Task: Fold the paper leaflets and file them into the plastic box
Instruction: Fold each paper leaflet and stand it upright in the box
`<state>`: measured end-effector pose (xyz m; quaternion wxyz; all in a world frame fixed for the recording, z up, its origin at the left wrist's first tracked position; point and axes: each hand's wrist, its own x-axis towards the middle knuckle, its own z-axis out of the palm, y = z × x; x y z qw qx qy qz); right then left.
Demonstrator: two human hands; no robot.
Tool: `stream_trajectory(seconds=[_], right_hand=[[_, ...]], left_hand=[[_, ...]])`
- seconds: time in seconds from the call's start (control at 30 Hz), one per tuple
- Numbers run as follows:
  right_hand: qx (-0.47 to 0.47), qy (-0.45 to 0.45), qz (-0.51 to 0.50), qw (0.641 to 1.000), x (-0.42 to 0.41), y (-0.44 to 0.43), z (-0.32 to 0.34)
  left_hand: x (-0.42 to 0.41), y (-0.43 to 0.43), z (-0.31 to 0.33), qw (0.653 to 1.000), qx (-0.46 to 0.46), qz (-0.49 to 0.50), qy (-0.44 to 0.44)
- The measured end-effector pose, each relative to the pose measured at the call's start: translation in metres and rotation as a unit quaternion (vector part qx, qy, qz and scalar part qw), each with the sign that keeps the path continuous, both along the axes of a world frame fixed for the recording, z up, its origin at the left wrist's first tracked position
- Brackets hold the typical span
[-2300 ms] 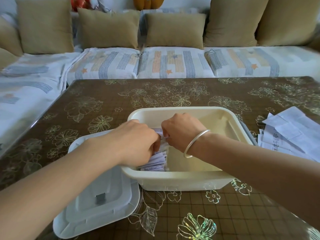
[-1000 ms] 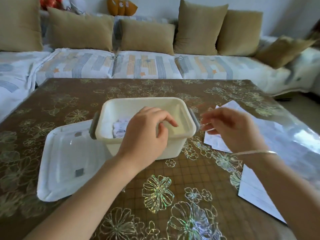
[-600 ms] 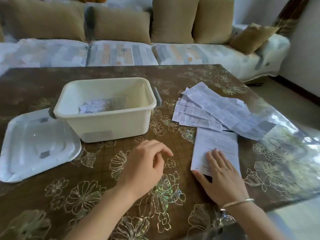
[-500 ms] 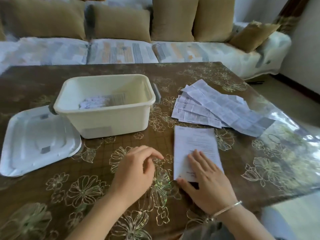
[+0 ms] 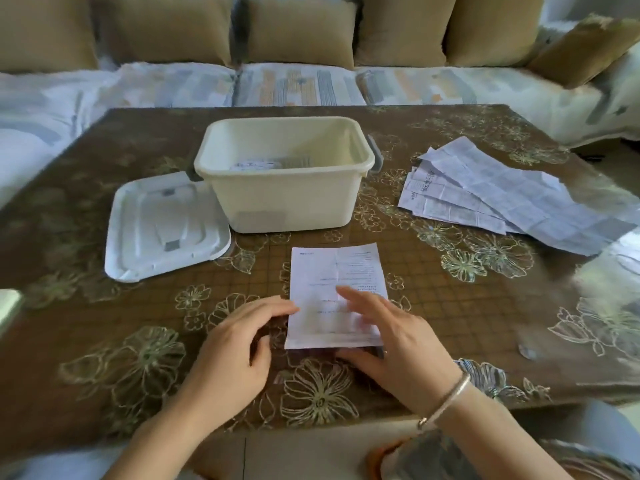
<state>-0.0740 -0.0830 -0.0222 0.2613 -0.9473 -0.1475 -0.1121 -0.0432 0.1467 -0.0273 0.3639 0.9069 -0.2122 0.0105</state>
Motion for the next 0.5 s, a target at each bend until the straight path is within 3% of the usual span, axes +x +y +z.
stream_trajectory(seconds=[0.1, 0.27, 0.43, 0.5], right_hand=[[0.086, 0.046, 0.026, 0.995, -0.008, -0.014, -0.007], [0.116, 0.058, 0.037, 0.991, -0.019, -0.009, -0.013], [0.115, -0.019, 0.007, 0.993, -0.026, -0.011, -0.015], [0.153, -0.02, -0.026, 0.988, -0.026, -0.015, -0.01]], left_hand=[[-0.001, -0.004, -0.004, 1.0, 0.009, -0.009, -0.026], [-0.003, -0.007, -0.011, 0.998, 0.018, -0.024, -0.052], [-0.001, -0.01, -0.01, 0.994, -0.026, 0.008, -0.106], [-0.002, -0.008, -0.003, 0.993, -0.072, 0.029, -0.085]])
